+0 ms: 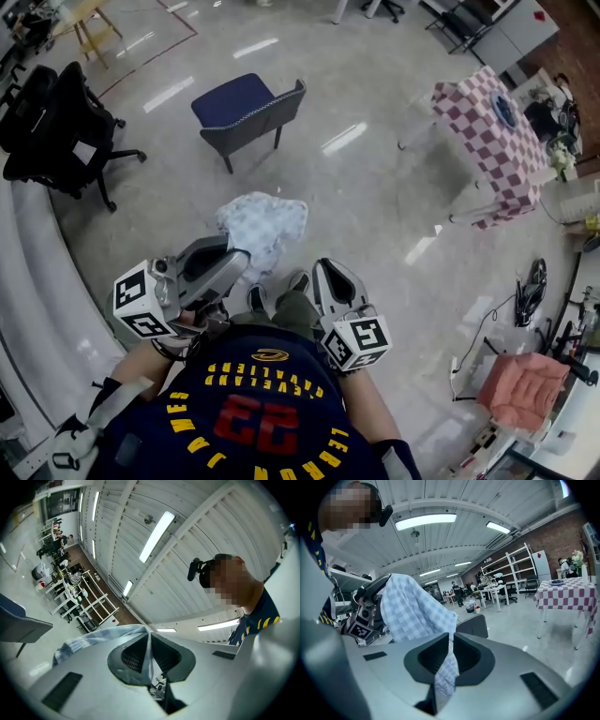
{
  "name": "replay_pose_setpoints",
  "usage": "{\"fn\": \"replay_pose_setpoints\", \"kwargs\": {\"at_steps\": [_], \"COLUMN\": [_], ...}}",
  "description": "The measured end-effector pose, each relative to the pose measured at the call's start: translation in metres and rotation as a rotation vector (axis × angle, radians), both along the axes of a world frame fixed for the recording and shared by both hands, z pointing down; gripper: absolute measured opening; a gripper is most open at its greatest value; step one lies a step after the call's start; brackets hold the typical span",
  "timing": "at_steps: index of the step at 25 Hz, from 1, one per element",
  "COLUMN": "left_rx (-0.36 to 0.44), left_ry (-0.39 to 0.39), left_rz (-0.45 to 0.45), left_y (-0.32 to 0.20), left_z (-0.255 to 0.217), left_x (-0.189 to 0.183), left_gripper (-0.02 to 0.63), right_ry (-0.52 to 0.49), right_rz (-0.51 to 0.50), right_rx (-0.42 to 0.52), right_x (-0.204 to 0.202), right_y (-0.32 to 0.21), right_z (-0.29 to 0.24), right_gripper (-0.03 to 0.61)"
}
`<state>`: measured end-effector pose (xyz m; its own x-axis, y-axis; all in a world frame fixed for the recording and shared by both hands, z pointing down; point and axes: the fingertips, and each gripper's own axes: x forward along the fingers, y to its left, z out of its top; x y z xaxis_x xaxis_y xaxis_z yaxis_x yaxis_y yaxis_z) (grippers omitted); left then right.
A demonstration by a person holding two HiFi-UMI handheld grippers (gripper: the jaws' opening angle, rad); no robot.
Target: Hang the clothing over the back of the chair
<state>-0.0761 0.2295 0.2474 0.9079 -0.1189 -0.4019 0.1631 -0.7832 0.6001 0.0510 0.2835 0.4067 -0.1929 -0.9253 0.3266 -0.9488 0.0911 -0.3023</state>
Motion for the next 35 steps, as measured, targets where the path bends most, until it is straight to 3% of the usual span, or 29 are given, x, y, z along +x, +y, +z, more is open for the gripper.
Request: {"fn": "replay_pose_setpoints", "kwargs": {"at_steps": [10, 20, 35], "left_rx": [0.001, 0.013, 0.074], "left_ry": [-0.01, -0.032, -0.094], "left_rz": [-0.082, -0.136, -0.289], "left_y": [-0.055, -0.131, -0.252], "left_z": [0.01, 0.003, -0.005], "left_x": [0.007, 0.061, 0.13], "left_gripper": [0.021, 0.021, 0.02], "right_ry": [-0.006, -0.059, -0.051], "right_rz": [-0.051, -0.117, -0.203], "right_rx": [0.006, -0.007, -0.005], "right_x": [0.012, 0.061, 0.149], "right_y": [-0.054, -0.146, -0.263], "right_z": [0.009, 0.016, 0.015], "right_gripper": [0.011, 0.011, 0.011]}}
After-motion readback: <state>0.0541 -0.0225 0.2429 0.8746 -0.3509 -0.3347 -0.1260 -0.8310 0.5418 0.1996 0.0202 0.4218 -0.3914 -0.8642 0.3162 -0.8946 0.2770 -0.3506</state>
